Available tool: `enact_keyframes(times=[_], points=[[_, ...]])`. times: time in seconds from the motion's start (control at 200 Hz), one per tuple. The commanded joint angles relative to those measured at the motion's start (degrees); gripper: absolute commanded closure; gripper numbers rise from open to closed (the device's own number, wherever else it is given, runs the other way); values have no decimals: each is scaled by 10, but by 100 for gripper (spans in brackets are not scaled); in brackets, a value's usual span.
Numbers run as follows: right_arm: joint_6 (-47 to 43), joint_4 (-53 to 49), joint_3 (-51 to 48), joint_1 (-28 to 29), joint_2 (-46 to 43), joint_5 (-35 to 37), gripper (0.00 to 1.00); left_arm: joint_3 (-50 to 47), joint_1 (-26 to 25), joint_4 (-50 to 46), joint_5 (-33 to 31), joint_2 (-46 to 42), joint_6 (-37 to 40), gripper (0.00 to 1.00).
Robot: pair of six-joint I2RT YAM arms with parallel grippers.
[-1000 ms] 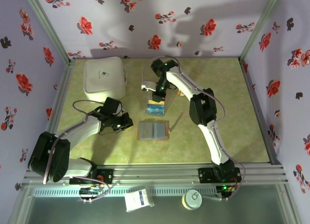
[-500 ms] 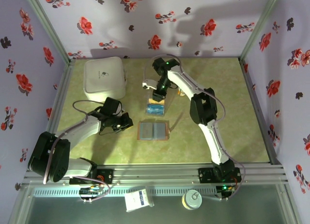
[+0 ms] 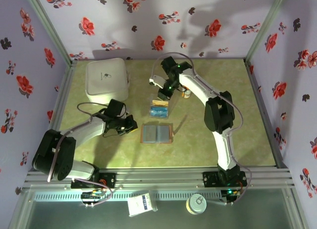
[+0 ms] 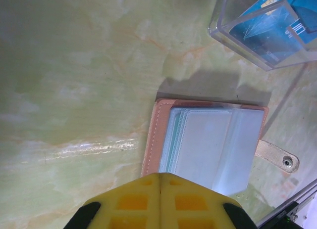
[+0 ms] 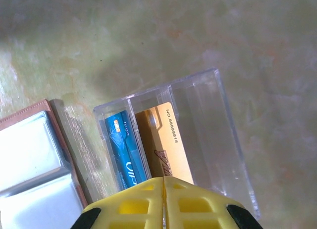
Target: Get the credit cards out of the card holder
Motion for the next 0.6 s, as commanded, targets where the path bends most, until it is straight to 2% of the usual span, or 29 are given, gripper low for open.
enact_keyframes(times=[0.0,0.305,0.47,0.595], points=[[95,71,-56,0,-43,4,92,20,-3,11,13,14,-1,96],[275,240,-266,18,-147,34,92,34,-20,24,18,44,-6,97],[294,275,-344,57,-174,57,94,39,-28,24,19,60,-7,98],[294,277,-367,89,-170,82,94,42,-32,24,21,65,-8,98]])
